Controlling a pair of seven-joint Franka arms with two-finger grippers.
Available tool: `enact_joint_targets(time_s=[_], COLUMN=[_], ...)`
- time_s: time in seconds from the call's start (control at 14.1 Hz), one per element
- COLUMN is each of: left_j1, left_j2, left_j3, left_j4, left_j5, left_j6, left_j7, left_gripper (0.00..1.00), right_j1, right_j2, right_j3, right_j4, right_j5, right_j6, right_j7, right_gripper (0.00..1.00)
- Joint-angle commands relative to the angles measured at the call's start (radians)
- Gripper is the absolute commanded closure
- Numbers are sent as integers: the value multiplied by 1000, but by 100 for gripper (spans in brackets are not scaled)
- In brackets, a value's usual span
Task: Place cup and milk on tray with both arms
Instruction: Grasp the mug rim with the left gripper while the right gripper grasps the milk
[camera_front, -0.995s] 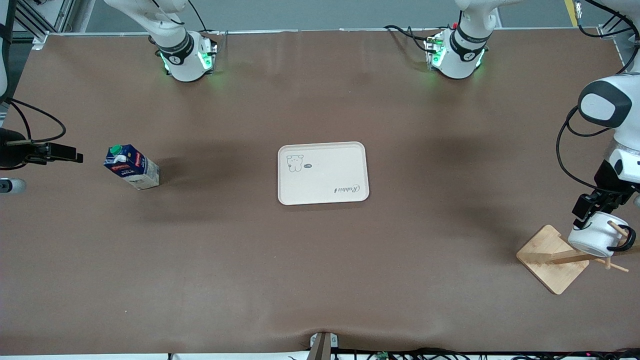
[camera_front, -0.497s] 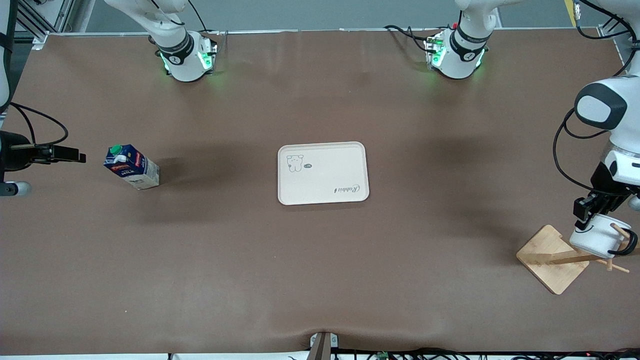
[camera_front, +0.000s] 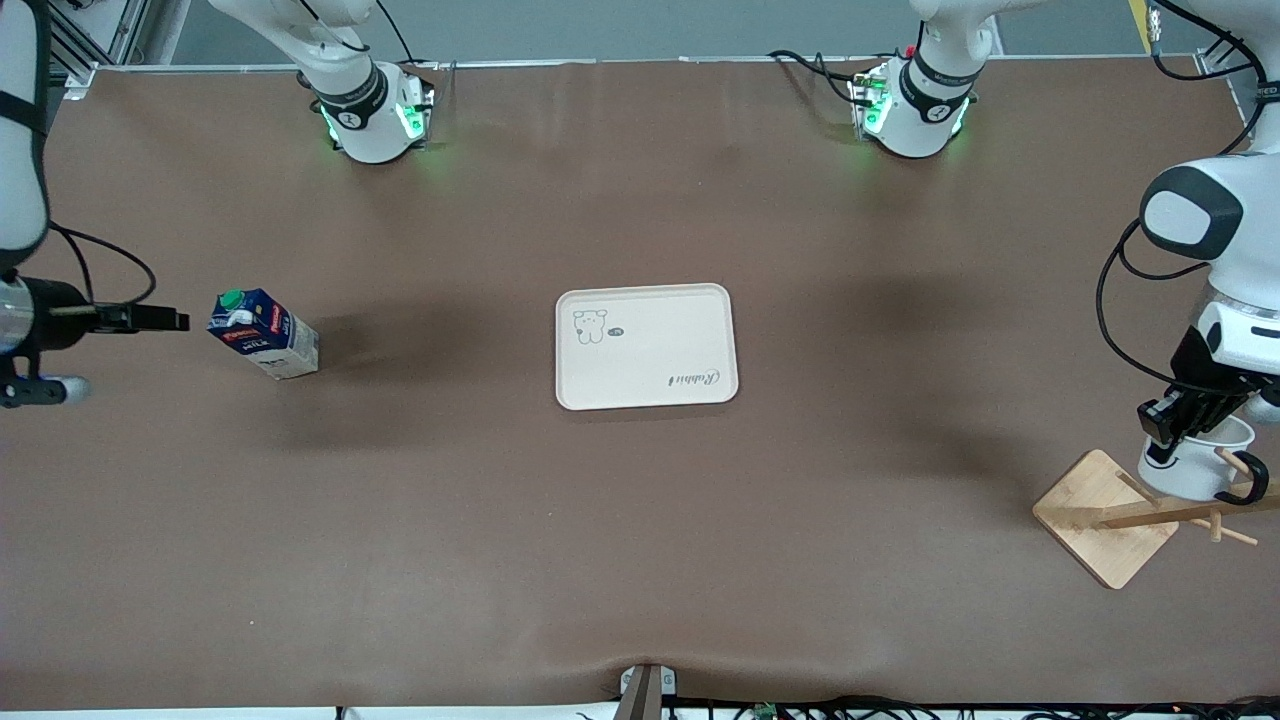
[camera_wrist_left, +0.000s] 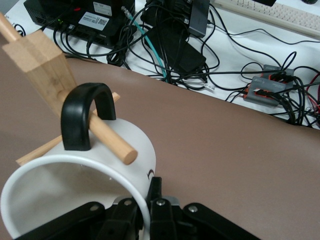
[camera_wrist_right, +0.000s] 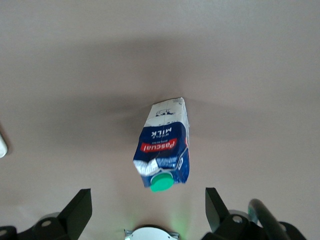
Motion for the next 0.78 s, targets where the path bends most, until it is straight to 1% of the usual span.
enact_joint_targets(time_s=[0.0, 0.14, 0.21, 0.36, 0.43, 0.5, 0.64, 0.71], left_j1=[0, -1, 0, 0, 0, 0, -1, 0], left_j2=[-36, -63, -80, -116, -131, -149, -178, -188], left_j3=[-22, -30, -45, -54, -60, -65, -68, -83], left_j4=[-2, 0, -2, 0, 0, 1, 3, 3], left_j5=[-26, -26, -26, -26, -26, -26, -26, -26], left_j6=[-26, -84, -113, -204, -245, -286, -342, -371], left_j7=[26, 21, 20, 18, 17, 12, 12, 9], left_gripper=[100, 100, 100, 100, 100, 100, 100, 100], right_j1=[-22, -16, -14, -15, -15, -14, -14, -14], right_j2=[-41, -76, -99, -159, -180, -193, -196, -196], right_j3=[13, 14, 16, 14, 14, 14, 14, 14], right_j4=[-130, -211, -263, -397, -443, -454, -454, -456], right_j5=[0, 0, 0, 0, 0, 0, 0, 0], right_j6=[117, 154, 191, 335, 387, 383, 305, 282], right_j7=[28, 28, 28, 28, 28, 34, 37, 35], right_gripper=[0, 0, 0, 0, 0, 0, 0, 0])
